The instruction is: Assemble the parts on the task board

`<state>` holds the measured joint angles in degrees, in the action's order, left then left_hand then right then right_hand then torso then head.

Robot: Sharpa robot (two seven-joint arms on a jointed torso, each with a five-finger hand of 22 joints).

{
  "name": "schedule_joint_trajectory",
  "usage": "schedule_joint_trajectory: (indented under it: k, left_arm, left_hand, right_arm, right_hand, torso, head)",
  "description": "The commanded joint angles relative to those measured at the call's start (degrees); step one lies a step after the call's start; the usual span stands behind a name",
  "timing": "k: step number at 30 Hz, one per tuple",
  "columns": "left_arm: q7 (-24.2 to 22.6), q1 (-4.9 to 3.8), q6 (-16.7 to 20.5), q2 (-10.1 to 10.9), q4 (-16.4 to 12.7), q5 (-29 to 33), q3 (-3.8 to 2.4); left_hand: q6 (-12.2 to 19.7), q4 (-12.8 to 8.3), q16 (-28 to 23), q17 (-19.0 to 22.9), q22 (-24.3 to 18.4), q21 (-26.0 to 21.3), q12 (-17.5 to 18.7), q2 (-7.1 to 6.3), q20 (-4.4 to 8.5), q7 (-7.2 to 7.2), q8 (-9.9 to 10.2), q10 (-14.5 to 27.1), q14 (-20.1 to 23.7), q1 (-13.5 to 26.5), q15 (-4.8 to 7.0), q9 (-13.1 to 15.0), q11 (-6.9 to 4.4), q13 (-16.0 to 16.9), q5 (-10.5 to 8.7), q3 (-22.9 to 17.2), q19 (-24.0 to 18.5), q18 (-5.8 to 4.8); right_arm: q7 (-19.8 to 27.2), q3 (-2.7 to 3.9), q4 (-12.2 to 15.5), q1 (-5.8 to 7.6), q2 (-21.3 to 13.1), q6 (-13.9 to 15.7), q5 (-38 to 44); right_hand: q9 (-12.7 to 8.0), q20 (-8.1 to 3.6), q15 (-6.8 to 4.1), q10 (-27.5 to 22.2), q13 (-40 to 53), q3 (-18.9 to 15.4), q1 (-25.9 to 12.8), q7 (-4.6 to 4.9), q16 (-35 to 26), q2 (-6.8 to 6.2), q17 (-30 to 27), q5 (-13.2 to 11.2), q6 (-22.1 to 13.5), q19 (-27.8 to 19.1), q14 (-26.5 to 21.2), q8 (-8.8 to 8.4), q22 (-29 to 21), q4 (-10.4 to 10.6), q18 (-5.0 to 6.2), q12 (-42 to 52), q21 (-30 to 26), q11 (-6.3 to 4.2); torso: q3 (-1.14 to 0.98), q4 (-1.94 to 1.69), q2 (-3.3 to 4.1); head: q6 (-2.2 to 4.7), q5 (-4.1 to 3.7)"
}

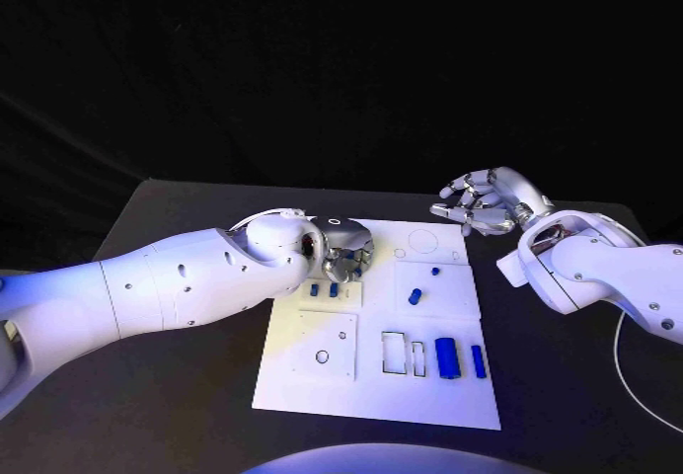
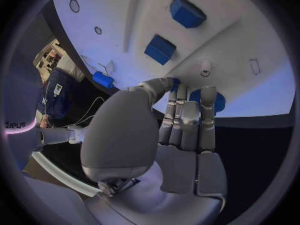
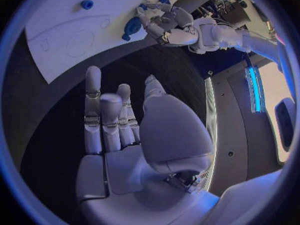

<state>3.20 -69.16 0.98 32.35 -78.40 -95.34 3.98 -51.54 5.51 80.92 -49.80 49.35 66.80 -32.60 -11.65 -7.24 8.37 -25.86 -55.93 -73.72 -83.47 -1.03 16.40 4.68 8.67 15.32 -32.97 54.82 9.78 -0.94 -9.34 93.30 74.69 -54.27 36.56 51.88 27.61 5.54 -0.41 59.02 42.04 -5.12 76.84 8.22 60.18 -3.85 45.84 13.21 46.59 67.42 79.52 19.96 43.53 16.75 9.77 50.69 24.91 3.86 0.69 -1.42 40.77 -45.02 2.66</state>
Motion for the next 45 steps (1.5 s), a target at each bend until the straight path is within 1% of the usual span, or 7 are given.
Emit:
schedule_joint_trajectory:
  k: [1,11,17,26,29,33,45]
  left_arm:
    - [-0.1,0.25,-1.0,-0.1,0.2,0.2,0.22]
    - [-2.2,0.27,3.5,0.4,-0.6,1.0,0.17]
    - [-3.1,0.30,5.5,1.8,-2.5,1.9,-0.32]
    - [-3.3,0.31,7.5,5.3,-6.3,3.2,-2.33]
    - [-3.0,0.30,7.3,6.7,-7.6,3.7,-2.97]
    - [-2.5,0.29,6.0,8.3,-8.2,4.5,-3.37]
    - [-1.7,0.77,3.1,10.6,-7.0,5.7,-3.41]
  left_hand:
    - [-0.6,-0.5,0.2,0.1,0.2,0.3,0.3,0.76,0.04,-0.03,0.1,-0.5,-0.5,-0.3,0.11,0.2,-0.05,0.0,-0.38,-0.1,0.3,-0.34]
    - [-1.3,-2.2,0.7,-1.0,2.9,2.5,2.4,0.88,0.28,0.19,1.5,-2.1,-1.8,-0.6,0.13,0.0,0.09,-0.6,-0.91,-1.2,2.2,-0.82]
    - [-1.5,-2.3,0.7,-1.1,3.1,2.7,2.9,0.77,0.27,0.27,1.7,-2.3,-2.0,-0.3,0.06,0.0,0.17,-0.7,-0.92,-1.3,2.3,-0.85]
    - [-1.6,-2.4,0.8,-1.3,3.6,3.1,3.3,0.54,0.26,0.33,2.0,-2.6,-2.2,0.0,0.01,0.0,0.21,-0.7,-0.95,-1.3,2.7,-0.94]
    - [-1.7,-2.4,0.8,-1.3,3.7,3.1,3.4,0.43,0.25,0.32,2.1,-2.8,-2.3,0.2,0.01,0.0,0.20,-0.8,-0.97,-1.2,2.8,-0.96]
    - [-1.8,-2.4,0.8,-1.2,3.6,3.1,3.6,0.34,0.24,0.29,2.2,-2.9,-2.3,0.4,0.02,0.0,0.19,-0.8,-0.99,-1.2,2.7,-0.95]
    - [-2.0,-2.3,0.6,-0.7,3.3,2.9,4.1,0.11,0.20,0.24,2.4,-3.1,-2.2,0.9,0.01,0.0,0.17,-0.9,-1.09,-1.0,2.3,-0.89]
  right_arm:
    - [0.3,0.01,0.1,-0.03,0.1,0.1,0.3]
    - [0.4,0.01,0.0,-0.03,0.2,0.2,0.3]
    - [0.4,0.01,0.0,-0.03,0.2,0.2,0.3]
    - [0.5,0.01,-0.1,-0.03,0.1,0.3,0.4]
    - [0.5,0.01,-0.1,-0.04,0.1,0.4,0.4]
    - [0.4,0.01,-0.1,-0.04,0.1,0.3,0.4]
    - [0.4,0.01,-0.2,-0.08,0.0,0.3,0.4]
  right_hand:
    - [-0.1,0.24,-0.06,-0.5,0.0,-0.4,0.4,0.21,-0.1,0.14,0.0,-0.1,0.0,0.1,-0.5,0.33,0.0,0.0,0.69,-0.3,-0.4,-0.12]
    - [0.0,0.23,-0.07,-0.4,-0.2,-0.5,0.3,0.18,-0.3,0.17,-0.1,-0.2,0.1,0.2,-0.4,0.43,-0.2,0.0,0.70,-0.3,-0.5,-0.14]
    - [0.0,0.23,-0.07,-0.4,-0.2,-0.5,0.3,0.18,-0.3,0.17,-0.1,-0.2,0.1,0.2,-0.4,0.43,-0.2,0.0,0.70,-0.3,-0.5,-0.14]
    - [0.0,0.23,-0.07,-0.4,-0.2,-0.5,0.3,0.18,-0.3,0.17,-0.1,-0.2,0.1,0.2,-0.4,0.43,-0.2,0.0,0.70,-0.3,-0.5,-0.14]
    - [0.0,0.23,-0.07,-0.4,-0.2,-0.5,0.3,0.18,-0.3,0.17,-0.1,-0.2,0.1,0.2,-0.4,0.43,-0.2,0.0,0.70,-0.3,-0.5,-0.14]
    - [0.0,0.23,-0.07,-0.4,-0.2,-0.5,0.3,0.18,-0.3,0.17,-0.1,-0.2,0.1,0.2,-0.4,0.43,-0.2,0.0,0.70,-0.3,-0.5,-0.14]
    - [0.0,0.23,-0.07,-0.4,-0.2,-0.5,0.3,0.18,-0.3,0.17,-0.1,-0.2,0.1,0.2,-0.4,0.43,-0.2,0.0,0.70,-0.3,-0.5,-0.14]
  torso:
    - [0.01,-0.01,-0.02]
    - [0.05,0.06,-0.03]
    - [0.02,0.00,0.01]
    - [0.01,-0.08,-0.10]
    - [-0.02,-0.08,-0.15]
    - [-0.03,-0.06,-0.17]
    - [0.02,-0.06,-0.07]
  head:
    - [0.00,-0.01]
    - [0.26,0.07]
    - [0.37,-0.07]
    - [0.36,-0.13]
    - [0.38,-0.04]
    - [0.43,-0.02]
    - [0.57,0.19]
